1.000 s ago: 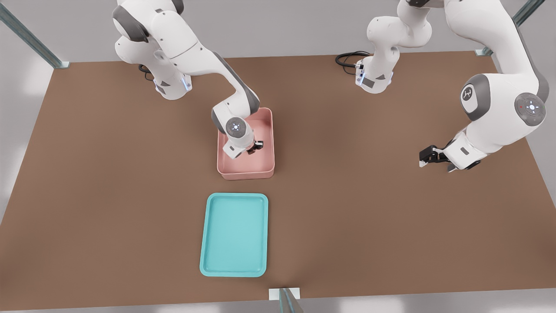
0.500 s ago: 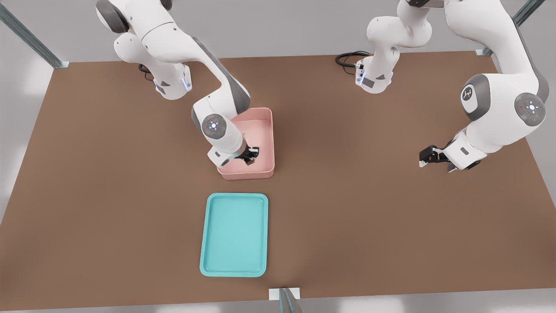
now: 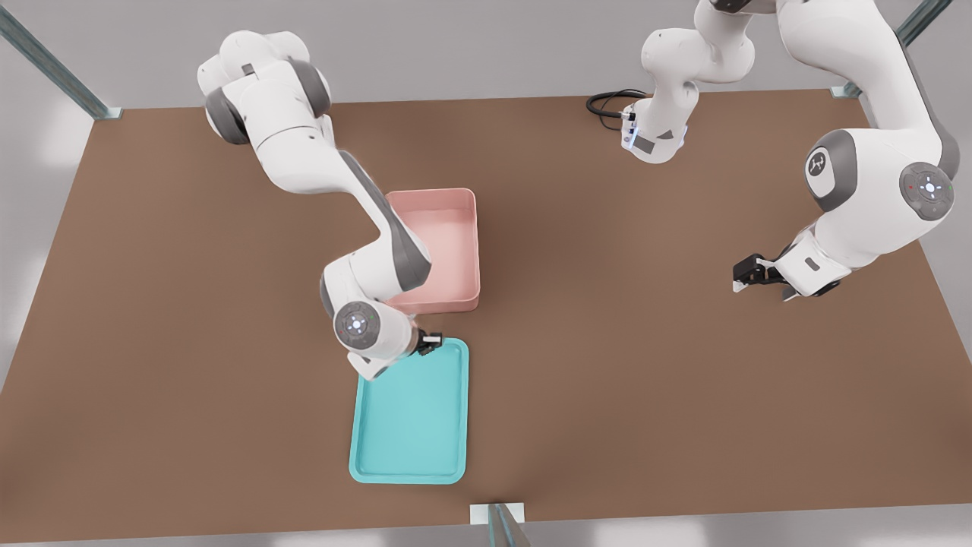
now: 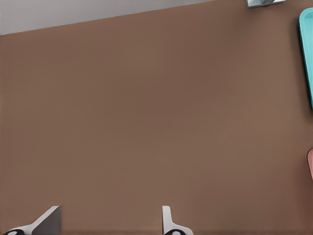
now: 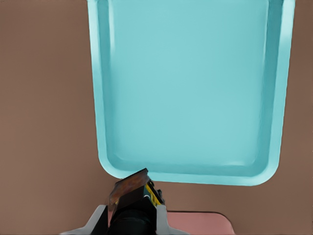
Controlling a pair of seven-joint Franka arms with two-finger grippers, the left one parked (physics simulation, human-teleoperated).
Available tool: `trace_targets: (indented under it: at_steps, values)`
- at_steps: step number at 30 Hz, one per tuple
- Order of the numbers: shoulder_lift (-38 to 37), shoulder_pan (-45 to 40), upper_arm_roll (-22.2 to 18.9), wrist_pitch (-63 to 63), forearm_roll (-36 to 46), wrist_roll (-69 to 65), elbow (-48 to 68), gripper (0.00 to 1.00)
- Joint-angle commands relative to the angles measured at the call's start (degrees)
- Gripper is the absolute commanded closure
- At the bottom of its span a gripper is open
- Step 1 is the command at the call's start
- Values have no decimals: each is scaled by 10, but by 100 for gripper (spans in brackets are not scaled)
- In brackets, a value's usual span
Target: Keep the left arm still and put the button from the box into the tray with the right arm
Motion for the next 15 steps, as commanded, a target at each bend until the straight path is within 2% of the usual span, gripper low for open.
trace_targets:
  at_steps: [1, 8, 9, 10, 13, 15]
  values:
    - [12, -2, -7, 8, -3, -146, 11, 55]
    - [32, -2, -12, 117, -15, -201, 32, 50]
    - [38, -2, -13, 129, -15, -202, 32, 32]
    - [39, -2, -12, 131, -15, -200, 32, 2]
    - [32, -2, -10, 130, -13, -194, 31, 0]
    - [-25, -13, -26, -12, -11, -171, 30, 0]
